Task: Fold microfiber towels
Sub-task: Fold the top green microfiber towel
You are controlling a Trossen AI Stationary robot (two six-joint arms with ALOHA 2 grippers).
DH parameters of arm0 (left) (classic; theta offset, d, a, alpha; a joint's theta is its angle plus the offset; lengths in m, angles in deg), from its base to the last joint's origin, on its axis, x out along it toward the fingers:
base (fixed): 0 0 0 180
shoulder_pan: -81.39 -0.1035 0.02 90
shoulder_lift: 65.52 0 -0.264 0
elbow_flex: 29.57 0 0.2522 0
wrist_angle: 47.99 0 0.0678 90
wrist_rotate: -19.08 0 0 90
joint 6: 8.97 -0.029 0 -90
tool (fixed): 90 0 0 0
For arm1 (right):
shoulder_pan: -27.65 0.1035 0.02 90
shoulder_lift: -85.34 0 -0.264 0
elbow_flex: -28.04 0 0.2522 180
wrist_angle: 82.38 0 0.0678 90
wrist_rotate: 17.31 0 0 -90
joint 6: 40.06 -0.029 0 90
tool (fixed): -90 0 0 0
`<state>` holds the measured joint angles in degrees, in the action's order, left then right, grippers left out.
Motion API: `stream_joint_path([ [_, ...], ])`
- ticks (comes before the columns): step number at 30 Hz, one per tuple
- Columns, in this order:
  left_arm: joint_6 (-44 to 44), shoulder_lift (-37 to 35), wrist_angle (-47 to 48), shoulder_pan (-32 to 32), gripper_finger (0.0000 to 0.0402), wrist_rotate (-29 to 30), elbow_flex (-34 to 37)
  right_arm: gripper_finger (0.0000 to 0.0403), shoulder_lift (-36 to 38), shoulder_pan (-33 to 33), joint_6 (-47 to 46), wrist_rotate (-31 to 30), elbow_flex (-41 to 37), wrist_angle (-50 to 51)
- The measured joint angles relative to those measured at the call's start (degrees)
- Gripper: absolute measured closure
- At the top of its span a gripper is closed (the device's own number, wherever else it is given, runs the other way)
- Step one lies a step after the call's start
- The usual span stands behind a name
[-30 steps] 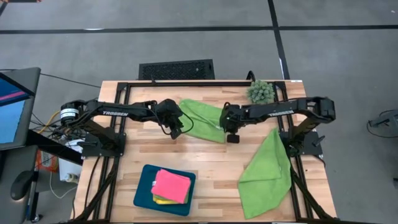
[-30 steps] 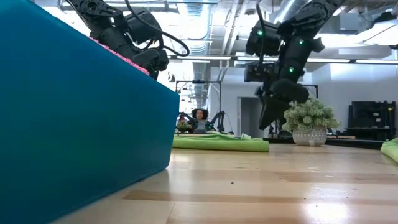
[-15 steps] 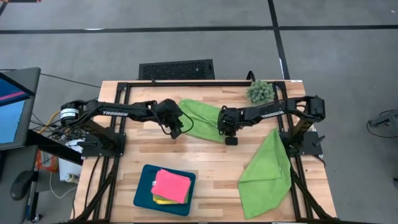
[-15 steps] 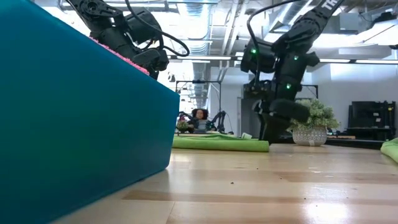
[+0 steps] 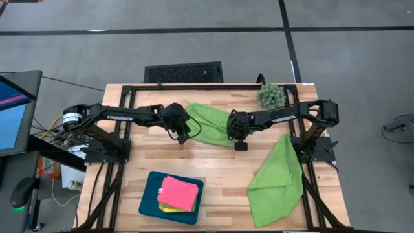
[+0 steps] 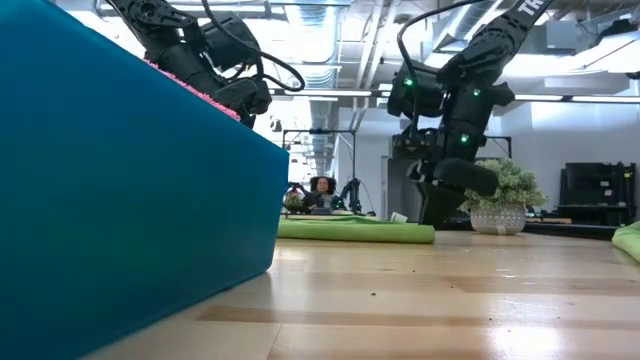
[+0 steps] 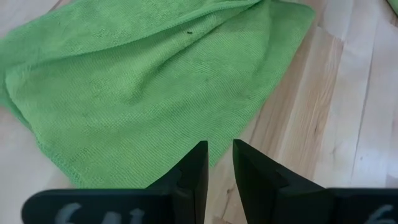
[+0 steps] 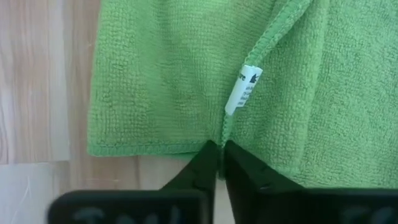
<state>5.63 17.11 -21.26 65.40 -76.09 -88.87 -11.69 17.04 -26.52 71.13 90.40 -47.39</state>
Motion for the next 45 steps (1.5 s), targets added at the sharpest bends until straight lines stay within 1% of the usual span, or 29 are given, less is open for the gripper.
stream_joint_path([
  [6, 0.4, 0.0, 0.0, 0.0, 0.0336, 0.0, 0.0, 0.0294, 0.0, 0.0, 0.0, 0.2, 0.0, 0.2],
  [10, 0.0, 0.0, 0.0, 0.0, 0.0336, 0.0, 0.0, 0.0271, 0.0, 0.0, 0.0, 0.2, 0.0, 0.2],
  [19, -0.1, 0.0, 0.0, 0.0, 0.0336, 0.0, 0.0, 0.0289, 0.0, 0.0, 0.0, 0.4, 0.0, 0.3],
  [39, -0.1, 0.0, 0.0, 0.0, 0.0336, 0.0, 0.0, 0.0292, 0.0, -0.9, 0.5, 2.1, 1.5, 2.7],
  [43, -0.1, 0.0, 0.0, 0.0, 0.0336, 0.0, 0.0, 0.0305, 0.0, -1.7, 0.5, 2.1, 1.5, 2.7],
  [45, -0.1, 0.0, 0.0, 0.0, 0.0336, 0.0, 0.0, 0.0319, 0.0, -2.1, 0.5, 2.0, 1.5, 2.8],
])
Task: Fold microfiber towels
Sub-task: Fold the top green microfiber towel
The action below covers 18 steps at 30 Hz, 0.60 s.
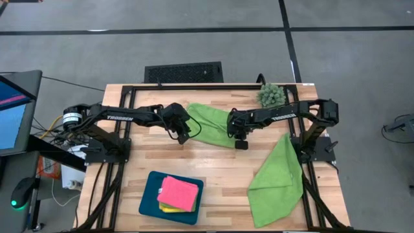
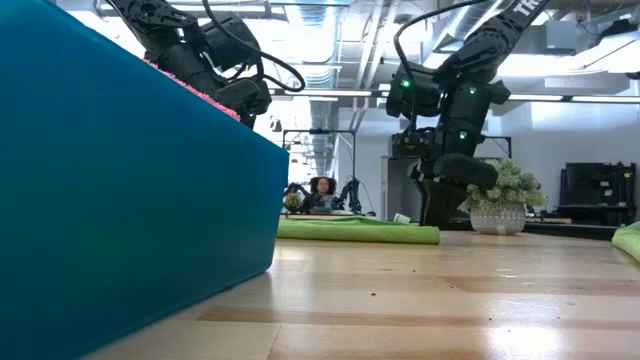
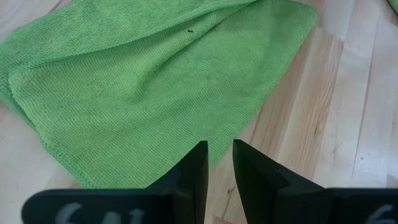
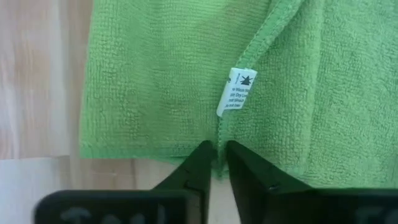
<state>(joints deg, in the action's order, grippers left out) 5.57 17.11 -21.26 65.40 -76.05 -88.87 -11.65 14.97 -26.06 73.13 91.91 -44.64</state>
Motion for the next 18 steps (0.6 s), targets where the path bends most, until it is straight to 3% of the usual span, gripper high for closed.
stream_joint_path([
  [7, 0.0, 0.0, 0.0, 0.0, 0.0336, 0.0, 0.0, 0.0394, 0.0, -0.2, 0.0, 2.4, 0.0, 1.3],
  [14, 3.7, 3.0, -2.7, 2.0, 0.0336, -2.4, 0.0, 0.0345, 0.0, -0.2, -0.9, 2.6, 0.0, 1.3],
  [18, 4.2, 9.6, -14.3, 5.5, 0.0336, -6.4, 0.0, 0.0318, 0.0, -0.6, -0.7, 2.7, 0.1, 1.3],
])
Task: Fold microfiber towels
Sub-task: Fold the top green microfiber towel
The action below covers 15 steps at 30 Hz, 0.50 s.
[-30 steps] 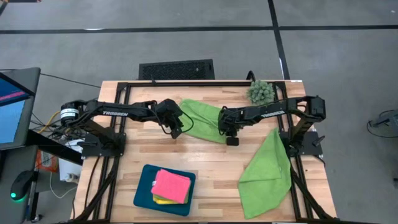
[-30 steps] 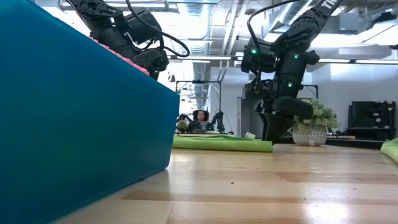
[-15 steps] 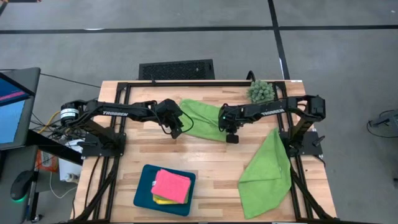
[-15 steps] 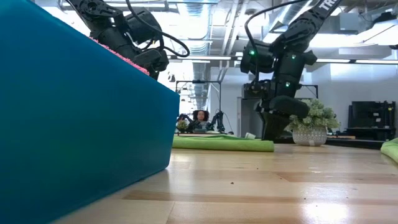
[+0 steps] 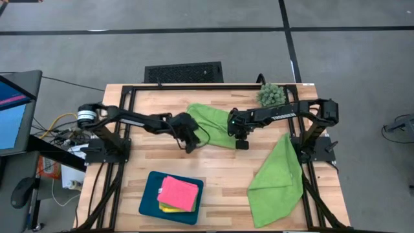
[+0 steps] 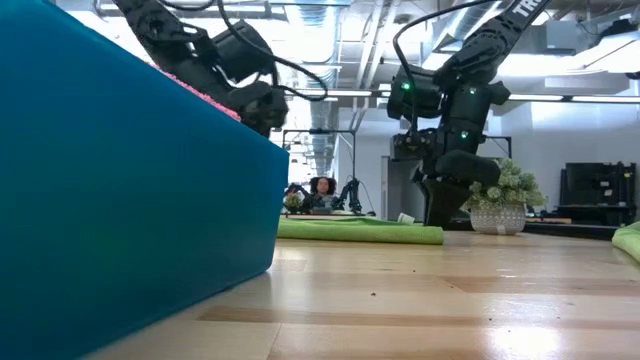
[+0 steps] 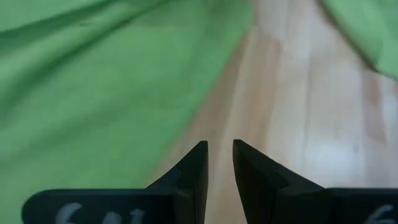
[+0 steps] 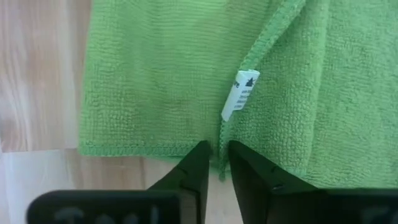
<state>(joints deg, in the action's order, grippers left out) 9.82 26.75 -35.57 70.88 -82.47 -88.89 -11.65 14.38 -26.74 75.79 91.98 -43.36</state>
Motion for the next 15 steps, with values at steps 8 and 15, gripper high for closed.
stream_joint_path([
  [8, 2.7, 4.5, -13.2, 1.3, 0.0383, 7.0, -1.6, 0.0301, 0.0, 0.0, -0.3, 0.0, 0.0, 0.9],
  [15, -0.1, 8.4, -17.6, 2.6, 0.0396, 9.5, -1.6, 0.0301, 0.0, 0.0, -0.6, 0.0, 0.0, 0.9],
])
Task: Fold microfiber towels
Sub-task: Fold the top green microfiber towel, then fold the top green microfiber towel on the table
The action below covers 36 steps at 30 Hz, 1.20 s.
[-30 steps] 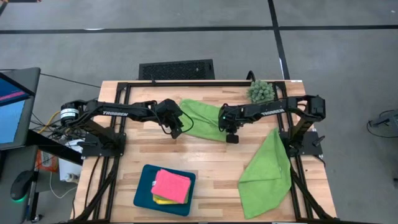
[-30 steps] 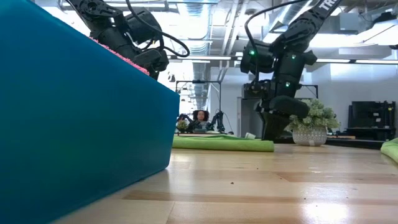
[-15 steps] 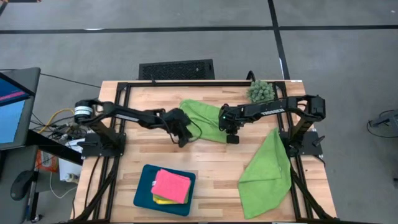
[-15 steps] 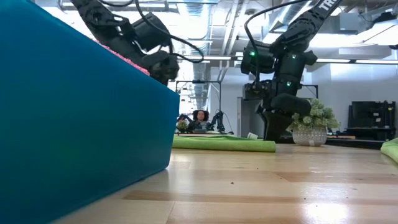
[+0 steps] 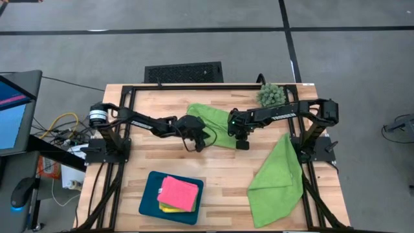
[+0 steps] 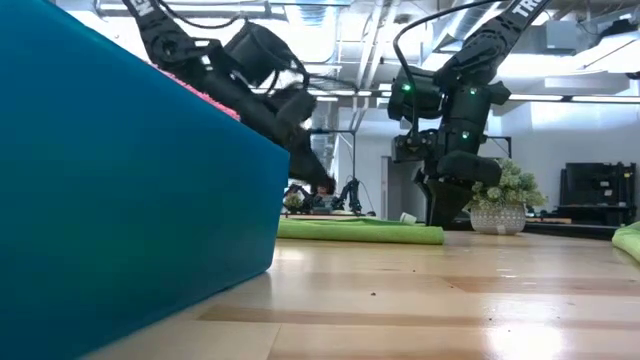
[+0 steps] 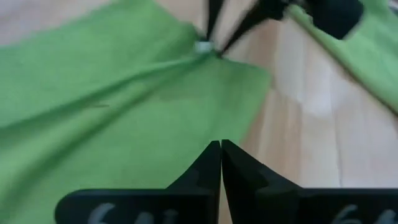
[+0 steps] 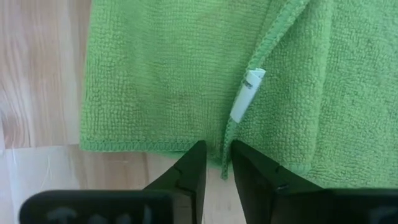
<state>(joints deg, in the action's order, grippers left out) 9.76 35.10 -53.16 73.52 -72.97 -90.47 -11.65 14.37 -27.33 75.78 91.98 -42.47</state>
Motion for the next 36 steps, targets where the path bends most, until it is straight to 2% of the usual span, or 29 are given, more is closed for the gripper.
stream_joint_path([
  [6, 0.4, 4.6, -3.5, 1.7, 0.04, 0.0, -0.1, 0.0301, 0.0, 0.0, -0.7, 0.0, 0.0, 0.2],
  [14, -0.5, 7.5, -4.2, 2.0, 0.0401, -0.5, -0.1, 0.0301, 0.0, 0.0, -0.7, 0.1, 0.7, 0.7],
  [31, 0.3, 8.5, -2.5, 1.9, 0.0401, -1.7, 0.0, 0.0302, -0.3, 0.1, 1.3, 0.1, 2.3, 1.7],
  [33, 0.3, 8.5, -2.5, 1.9, 0.0401, -1.7, 0.0, 0.0315, -0.3, 0.1, 1.3, 0.0, 2.3, 1.7],
  [36, 0.4, 8.5, -2.5, 1.9, 0.0401, -1.7, 0.0, 0.0364, -0.3, -0.2, 1.3, 0.0, 2.3, 2.0],
])
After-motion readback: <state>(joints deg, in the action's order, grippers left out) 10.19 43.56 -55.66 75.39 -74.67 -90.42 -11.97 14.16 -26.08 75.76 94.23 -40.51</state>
